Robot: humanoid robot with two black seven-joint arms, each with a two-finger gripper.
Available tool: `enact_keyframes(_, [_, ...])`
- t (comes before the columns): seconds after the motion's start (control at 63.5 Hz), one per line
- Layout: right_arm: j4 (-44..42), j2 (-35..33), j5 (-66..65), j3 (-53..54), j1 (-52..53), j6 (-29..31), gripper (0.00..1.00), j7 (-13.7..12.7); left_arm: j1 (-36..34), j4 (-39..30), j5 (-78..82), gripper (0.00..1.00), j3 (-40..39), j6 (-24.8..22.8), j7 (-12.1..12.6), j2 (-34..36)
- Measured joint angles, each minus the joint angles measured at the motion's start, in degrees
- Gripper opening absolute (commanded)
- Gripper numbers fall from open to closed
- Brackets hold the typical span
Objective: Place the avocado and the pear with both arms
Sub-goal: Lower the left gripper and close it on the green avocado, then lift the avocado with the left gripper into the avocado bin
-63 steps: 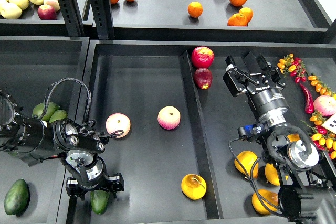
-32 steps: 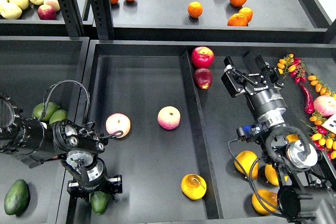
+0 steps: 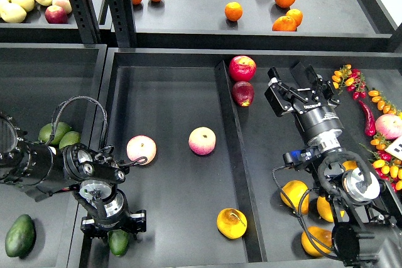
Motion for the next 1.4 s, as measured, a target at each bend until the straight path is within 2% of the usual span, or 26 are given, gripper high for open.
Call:
enact_keyframes(0.347, [0.0,0.0,-0.1,-0.3,0.0,0.0,1.0,0.0,-0.8,-0.1,-0.7,0.26,-0.7,-2.0,0.0,0.0])
enact_keyframes(0.52, [0.0,0.0,0.0,-0.4,0.0,0.1,1.0,0.0,-3.0,0.3,-0.7,0.27,-1.7,-4.4,0.0,0.0])
enact_keyframes(0.851, [0.0,0.0,0.0,-2.0,-0.1,1.5,1.0,-0.1,-7.2,2.4,-0.6,0.27,-6.1,-4.7,0.0,1.5])
enact_keyframes(1.181, [0.0,0.0,0.0,-3.7,0.0,1.6,1.0,-0.2,-12.4,2.7,-0.6,0.28,-6.9,-4.7,0.0,7.8])
enact_keyframes(1.402, [0.0,0.0,-0.1,-3.9,1.5,1.5,1.0,-0.3,-14.0,1.4,-0.3,0.28,-7.6,-4.7,0.0,16.3])
